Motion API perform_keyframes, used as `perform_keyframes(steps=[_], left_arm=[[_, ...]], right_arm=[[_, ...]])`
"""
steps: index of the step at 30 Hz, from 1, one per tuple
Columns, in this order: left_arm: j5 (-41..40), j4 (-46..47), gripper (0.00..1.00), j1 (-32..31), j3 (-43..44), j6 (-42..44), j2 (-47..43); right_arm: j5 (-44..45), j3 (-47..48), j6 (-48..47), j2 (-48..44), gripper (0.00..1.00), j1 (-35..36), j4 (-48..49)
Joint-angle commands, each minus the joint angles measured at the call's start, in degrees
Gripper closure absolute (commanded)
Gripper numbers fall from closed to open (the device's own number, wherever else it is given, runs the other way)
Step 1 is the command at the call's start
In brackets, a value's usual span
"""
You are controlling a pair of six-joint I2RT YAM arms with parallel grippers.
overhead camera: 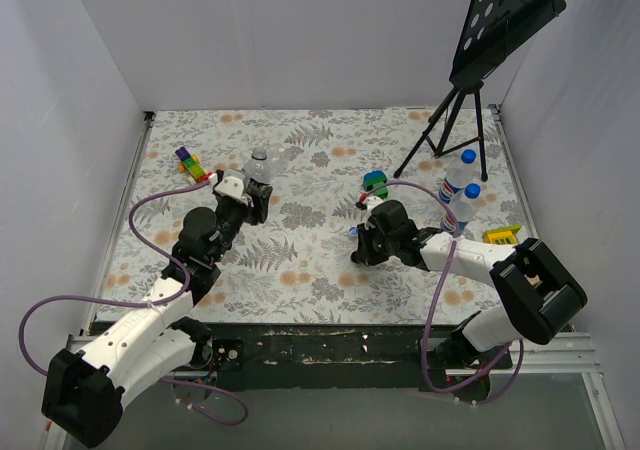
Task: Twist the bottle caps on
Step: Adjust the bottle cap at the center of the board.
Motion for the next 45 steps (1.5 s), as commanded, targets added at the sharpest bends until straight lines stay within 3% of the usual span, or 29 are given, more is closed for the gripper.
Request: perform_keyframes(steps=[1,5,10,13,17,27,33,40,45], left_arm=[[1.4,-0.1,1.00,0.3,0.4,0.0,0.1],[1.4,-0.3,1.00,0.3,0.4,0.0,0.2],[2.2,-0.5,1.00,0.3,0.6,-0.1,0.7],[2.8,-0.8,1.00,0.3,0.8,-0.4,1.0],[3.7,-0.9,1.00,0.3,1.1,-0.6,1.4],[4.8,-1.6,1.00,0.3,1.6,-0.7,2.2],[4.8,-1.7,1.00,0.3,1.7,-0.7,2.2],[4.8,-1.8,1.00,0.3,1.7,-0.7,2.3],[6.5,-1.8,1.00,0.3,1.7,-0.7,2.3]], right_arm=[[-4.0,1.5,-1.2,-2.8,0.81,0.2,0.7],[-1.0,5.5,-4.4,-3.4,0.65,1.7,-5.7],[2.7,7.6,-5.4,-2.8,0.62,3.2,-10.8],[4.5,7.6,-4.9,-2.8,0.54,3.2,-12.1],[8.2,9.5,-4.7,-0.6,0.52,3.2,-14.9],[5.2,11.6,-4.5,4.6,0.50,3.2,-15.6],[3.7,12.4,-5.2,7.0,0.53,3.5,-16.7],[8.0,13.7,-6.4,7.6,0.59,4.7,-18.1],[8.0,15.0,-6.3,5.4,0.53,4.6,-19.4]])
